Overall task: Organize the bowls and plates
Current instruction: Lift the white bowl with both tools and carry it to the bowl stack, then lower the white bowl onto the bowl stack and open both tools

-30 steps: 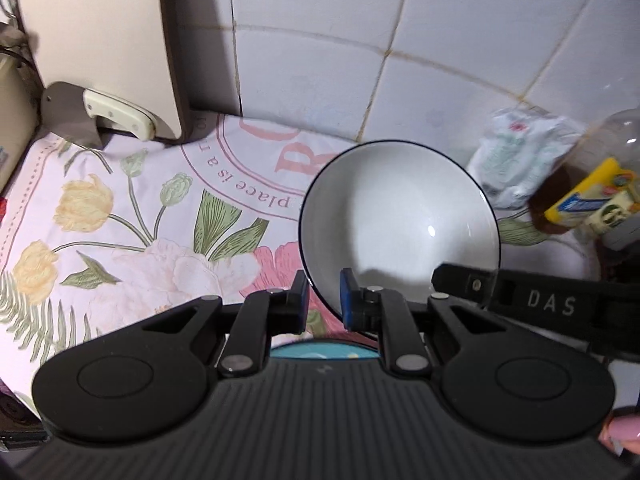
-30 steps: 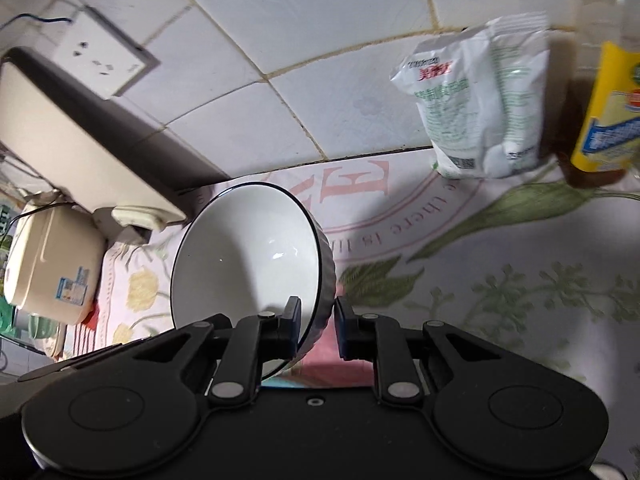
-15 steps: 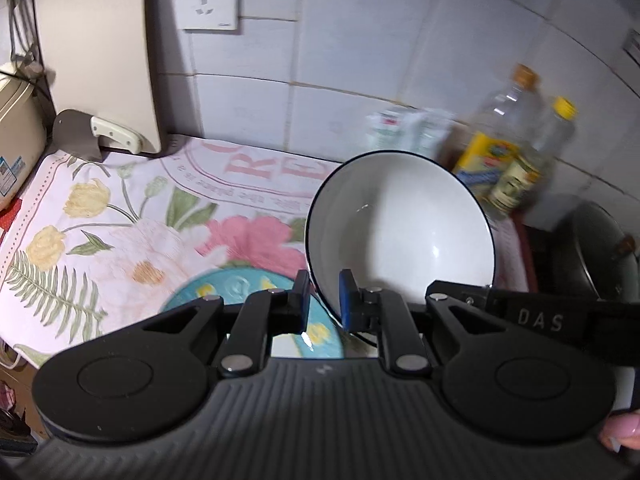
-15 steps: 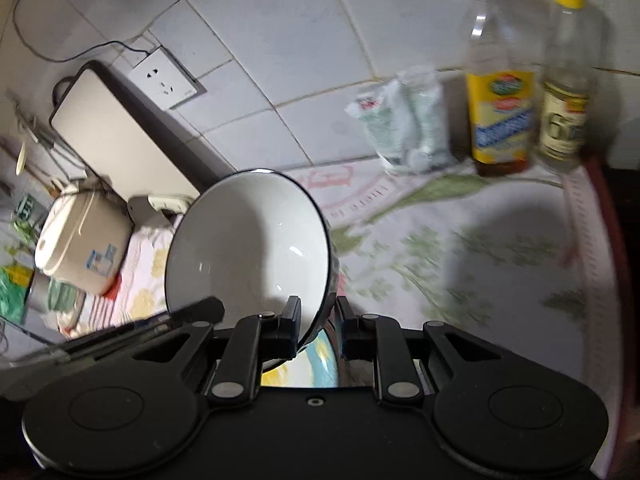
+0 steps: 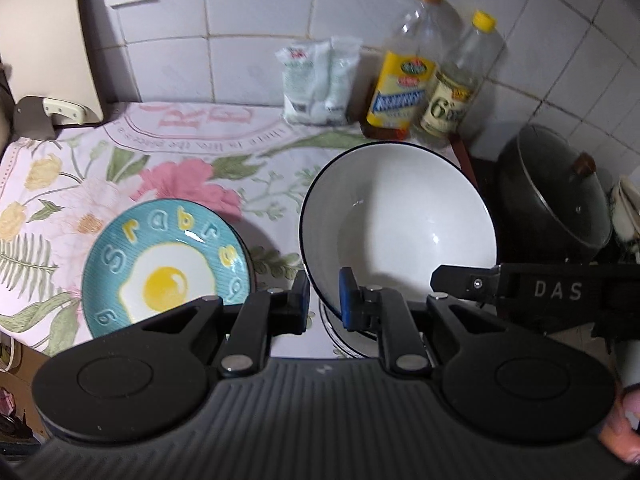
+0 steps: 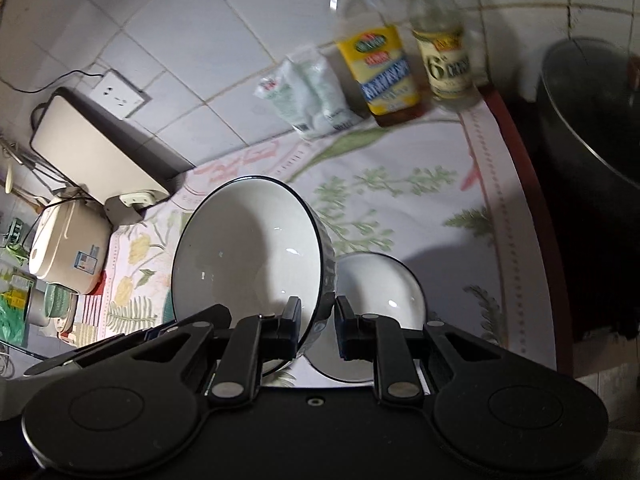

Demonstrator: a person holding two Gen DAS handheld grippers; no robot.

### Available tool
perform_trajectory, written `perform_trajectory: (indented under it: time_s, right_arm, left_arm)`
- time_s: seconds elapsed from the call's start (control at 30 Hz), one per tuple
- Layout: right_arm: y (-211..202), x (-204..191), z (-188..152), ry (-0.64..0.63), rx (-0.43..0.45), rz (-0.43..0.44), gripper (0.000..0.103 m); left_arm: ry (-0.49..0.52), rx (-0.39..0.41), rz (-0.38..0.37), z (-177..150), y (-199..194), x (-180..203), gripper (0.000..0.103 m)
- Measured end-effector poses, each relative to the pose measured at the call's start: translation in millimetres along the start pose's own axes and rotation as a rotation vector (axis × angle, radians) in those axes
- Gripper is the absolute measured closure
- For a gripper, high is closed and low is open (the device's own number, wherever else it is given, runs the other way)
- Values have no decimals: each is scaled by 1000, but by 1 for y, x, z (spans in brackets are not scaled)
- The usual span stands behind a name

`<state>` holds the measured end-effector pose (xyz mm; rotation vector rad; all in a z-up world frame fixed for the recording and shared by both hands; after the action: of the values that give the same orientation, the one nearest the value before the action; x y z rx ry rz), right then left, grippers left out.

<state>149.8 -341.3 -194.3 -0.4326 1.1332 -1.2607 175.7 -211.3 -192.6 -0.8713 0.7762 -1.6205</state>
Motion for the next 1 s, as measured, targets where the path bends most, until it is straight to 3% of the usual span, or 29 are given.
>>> perform_trajectory:
  time_s: [0.27, 0.77, 1.0]
  right_arm:
    - [26, 34, -14, 73, -58, -17, 81]
    - [48, 46, -19, 5, -115, -63, 81]
    - [51, 39, -21, -126, -125, -110, 80]
  left_arm:
    - [10, -102, -4, -15, 40, 11, 90]
    - [20, -221, -4, -30, 71, 9, 89]
    - [46, -237, 19, -33, 75, 8, 89]
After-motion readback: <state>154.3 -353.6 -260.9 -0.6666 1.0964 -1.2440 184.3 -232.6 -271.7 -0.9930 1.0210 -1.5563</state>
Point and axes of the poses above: each gripper's, at about its wrist camera, not at the fingertips, and y roughly the way its jaws point, x to its right, z to its top, the point moved 10 cm from there along y, roughly the way its jaws point, and after that the axes turned 1 degree about -y, right-handed, at the moved point
